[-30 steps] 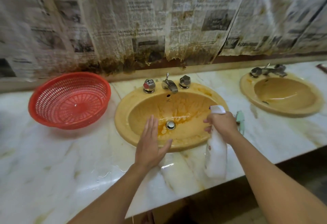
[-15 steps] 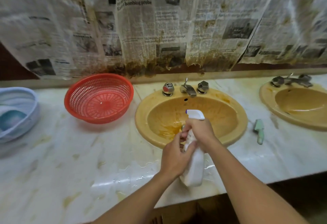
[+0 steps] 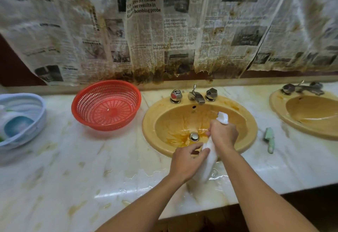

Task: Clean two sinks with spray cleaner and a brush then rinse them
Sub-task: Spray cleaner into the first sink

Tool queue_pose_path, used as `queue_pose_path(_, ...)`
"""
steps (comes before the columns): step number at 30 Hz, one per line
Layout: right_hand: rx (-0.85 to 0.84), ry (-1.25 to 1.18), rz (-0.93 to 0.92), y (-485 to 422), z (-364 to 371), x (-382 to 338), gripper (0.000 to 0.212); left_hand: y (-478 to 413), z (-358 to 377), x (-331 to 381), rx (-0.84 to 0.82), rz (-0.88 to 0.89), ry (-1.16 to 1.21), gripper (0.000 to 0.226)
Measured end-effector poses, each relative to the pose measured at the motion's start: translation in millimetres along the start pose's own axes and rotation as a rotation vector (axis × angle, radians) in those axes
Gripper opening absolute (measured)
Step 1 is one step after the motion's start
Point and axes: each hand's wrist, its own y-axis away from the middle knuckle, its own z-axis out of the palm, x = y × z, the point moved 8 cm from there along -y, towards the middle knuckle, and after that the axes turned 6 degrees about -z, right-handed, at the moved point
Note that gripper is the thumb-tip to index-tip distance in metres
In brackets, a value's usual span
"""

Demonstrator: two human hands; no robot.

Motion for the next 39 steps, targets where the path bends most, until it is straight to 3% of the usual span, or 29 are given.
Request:
queue_pose_path(6,0.05,0.0,-0.004,-5,-14,8,0.013,-2,17,7,-0.054,0.018,-0.041,0.037)
queue_pose_path(13,-0.18,-0.076,0.006,7,24,2,0.013,0,-4,-8,0.021,0.0,-0.022,0.03)
queue_pose_path(18,-0.377,-0.128,-0.021,23,71,-3,0.018,7,-44,-24,0.161,-0.011,-0.052,0.045)
queue_pose_path(23,-0.504,-0.165,-0.129,47,102,-27,0.013,17,-72,-36,0.221,0.011,-0.161,0.087)
queue_pose_path(26,-0.558,-0.185,-0.192,51,103,-36,0.017,17,-79,-25,0.268,0.062,-0.175,0.072)
queue_pose_path(31,-0.525,-0.069,-0.306,27,75,-43,0.018,1,-63,-1,0.29,0.128,-0.164,0.07)
queue_pose_path(39,-0.261,0.104,-0.361,-41,-36,-26,0.021,-36,34,56,0.086,0.243,-0.199,0.083)
